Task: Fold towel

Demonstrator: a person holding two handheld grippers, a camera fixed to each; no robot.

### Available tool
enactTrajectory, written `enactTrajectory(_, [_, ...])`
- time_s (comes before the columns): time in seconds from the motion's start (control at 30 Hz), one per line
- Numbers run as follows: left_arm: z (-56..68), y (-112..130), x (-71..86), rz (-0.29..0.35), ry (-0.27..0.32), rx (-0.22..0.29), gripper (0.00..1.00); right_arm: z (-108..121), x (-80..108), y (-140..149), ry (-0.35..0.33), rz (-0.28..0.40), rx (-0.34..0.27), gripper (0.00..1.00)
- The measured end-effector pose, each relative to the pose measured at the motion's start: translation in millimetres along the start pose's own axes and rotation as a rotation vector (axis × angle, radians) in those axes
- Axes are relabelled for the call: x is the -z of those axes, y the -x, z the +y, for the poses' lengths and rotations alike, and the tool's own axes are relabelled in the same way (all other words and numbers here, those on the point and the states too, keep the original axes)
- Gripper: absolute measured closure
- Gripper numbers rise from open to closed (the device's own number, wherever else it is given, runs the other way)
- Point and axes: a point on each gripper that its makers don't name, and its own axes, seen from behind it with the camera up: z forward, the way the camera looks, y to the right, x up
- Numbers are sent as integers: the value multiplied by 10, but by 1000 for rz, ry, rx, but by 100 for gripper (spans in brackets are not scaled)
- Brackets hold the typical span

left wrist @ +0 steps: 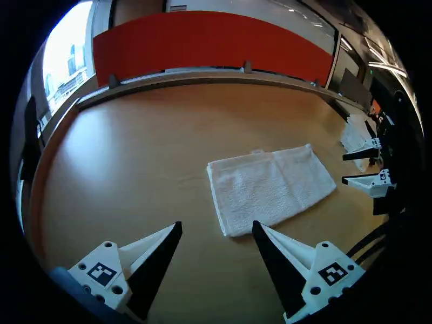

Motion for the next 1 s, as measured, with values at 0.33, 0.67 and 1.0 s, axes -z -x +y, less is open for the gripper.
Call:
enactTrajectory(0.33, [-148, 103, 300, 17, -59, 56, 3, -90, -75, 42, -54, -31, 73, 4])
enactTrajectory(0.67, [-258, 216, 508, 19, -97, 81, 3, -89, -144, 62, -77, -51, 109, 4])
enactTrajectory(1.0, [-311, 332, 610, 13, -116, 120, 3, -50, -210, 312, -88, -101, 119, 10])
